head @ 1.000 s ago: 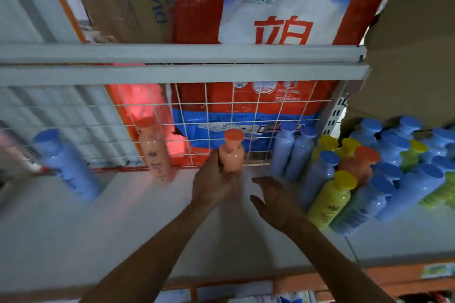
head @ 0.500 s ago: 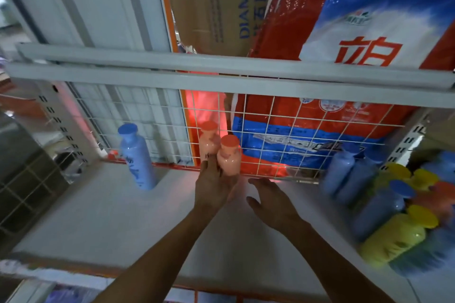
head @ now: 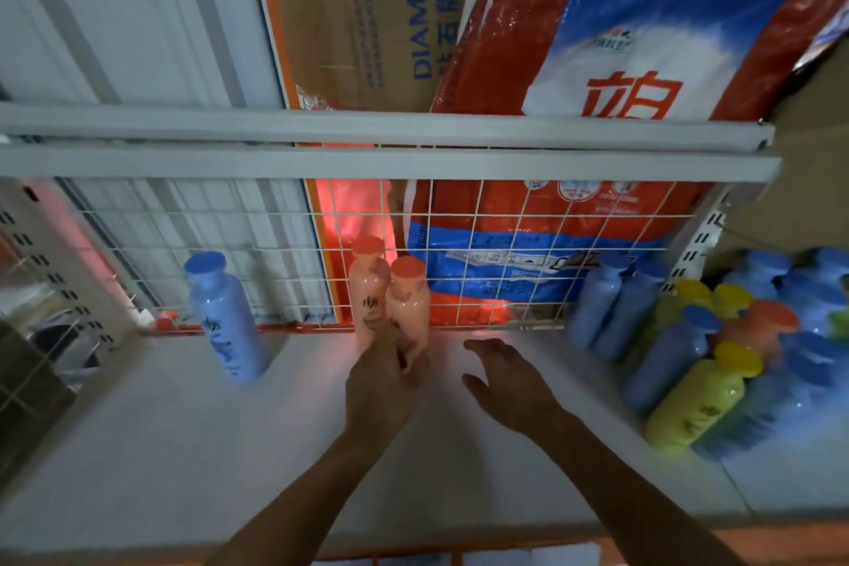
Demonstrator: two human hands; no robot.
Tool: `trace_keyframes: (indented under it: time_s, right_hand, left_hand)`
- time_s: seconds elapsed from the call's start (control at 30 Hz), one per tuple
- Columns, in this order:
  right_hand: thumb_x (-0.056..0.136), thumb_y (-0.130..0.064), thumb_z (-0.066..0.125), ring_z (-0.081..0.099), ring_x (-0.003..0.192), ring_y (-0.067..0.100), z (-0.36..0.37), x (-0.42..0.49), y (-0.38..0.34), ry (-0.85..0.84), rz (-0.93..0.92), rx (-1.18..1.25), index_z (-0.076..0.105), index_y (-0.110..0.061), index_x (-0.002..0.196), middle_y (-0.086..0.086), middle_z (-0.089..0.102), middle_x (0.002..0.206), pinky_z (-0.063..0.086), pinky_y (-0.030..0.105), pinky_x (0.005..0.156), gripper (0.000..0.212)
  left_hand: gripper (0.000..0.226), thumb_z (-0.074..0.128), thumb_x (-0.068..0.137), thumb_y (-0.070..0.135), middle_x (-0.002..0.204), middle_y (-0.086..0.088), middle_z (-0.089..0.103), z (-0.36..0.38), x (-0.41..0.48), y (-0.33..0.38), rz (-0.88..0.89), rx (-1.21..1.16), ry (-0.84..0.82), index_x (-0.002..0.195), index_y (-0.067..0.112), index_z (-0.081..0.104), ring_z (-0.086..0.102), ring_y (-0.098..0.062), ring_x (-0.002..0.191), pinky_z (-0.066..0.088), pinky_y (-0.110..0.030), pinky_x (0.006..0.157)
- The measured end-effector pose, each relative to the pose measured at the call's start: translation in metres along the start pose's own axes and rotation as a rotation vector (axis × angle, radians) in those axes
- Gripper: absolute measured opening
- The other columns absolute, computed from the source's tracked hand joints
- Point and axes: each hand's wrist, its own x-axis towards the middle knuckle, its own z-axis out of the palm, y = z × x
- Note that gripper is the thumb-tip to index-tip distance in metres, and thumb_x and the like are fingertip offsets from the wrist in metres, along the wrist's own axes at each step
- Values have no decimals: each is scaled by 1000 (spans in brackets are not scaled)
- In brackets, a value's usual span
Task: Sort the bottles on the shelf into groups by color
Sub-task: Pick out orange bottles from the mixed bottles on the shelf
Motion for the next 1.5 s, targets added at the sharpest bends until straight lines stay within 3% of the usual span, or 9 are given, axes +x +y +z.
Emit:
trace_keyframes:
  time_s: [0.07,0.13,0.2,0.4,0.57,0.7,0.9,1.1,1.5]
  right_hand:
    - [95,-40,53,46,128,18,-3,-10,5,28,35,10,40,-23,144,0,47,143,40,30,104,54]
    - [94,-39,55,47,127,19,-6,-23,14,73,70,7,41,-23,144,1,48,142,42,31,102,54]
    - [94,-38,57,48,126,19,-13,-39,23,126,116,6,42,-22,143,1,48,141,43,32,101,54]
    - [90,-34,62,54,120,21,-41,-105,63,271,279,6,49,-18,138,2,55,133,49,36,96,52]
    - [81,-28,67,64,104,33,-63,-158,97,378,397,9,60,-10,127,10,64,120,56,44,81,50]
    - [83,-27,69,63,104,32,-72,-183,125,416,418,-25,59,-10,128,9,66,116,54,41,83,49]
    - [84,-27,70,64,98,31,-87,-203,159,423,404,-34,60,-14,125,8,67,110,54,41,77,45]
    - [88,-33,64,61,105,22,-100,-212,191,421,399,-28,58,-26,127,-1,64,114,52,36,80,40]
    - [84,-41,58,69,78,21,-87,-198,213,430,241,-35,64,-24,101,-6,69,89,54,37,63,24]
  left_hand:
    - [16,59,92,45,97,16,63,6,-5,2,122,37,-76,96,33,49,62,-5,81,51,-13,71]
    - [17,60,91,45,94,15,61,18,-4,9,194,17,-171,94,33,49,62,-5,84,55,-23,72]
    - [21,62,88,47,102,13,62,34,-2,21,229,-9,-260,100,32,51,61,-5,94,54,-30,78]
    - [43,64,88,44,128,10,57,87,-5,68,371,-15,-436,127,29,52,53,-9,118,45,-26,94]
    - [47,65,88,41,129,5,57,123,-20,118,467,-58,-497,129,26,50,54,-15,119,46,-32,96]
    - [43,63,88,43,124,5,60,141,-33,153,553,-111,-519,126,27,52,56,-14,113,47,-32,89]
    - [51,64,82,58,117,8,62,163,-45,201,502,-182,-529,122,30,50,59,-12,107,50,-36,84]
    - [62,70,77,54,121,5,60,180,-57,225,383,-157,-474,127,30,41,61,-20,107,52,-38,83]
    - [49,64,81,46,115,-5,58,187,-53,225,248,-37,-375,117,23,41,62,-36,99,51,-45,81]
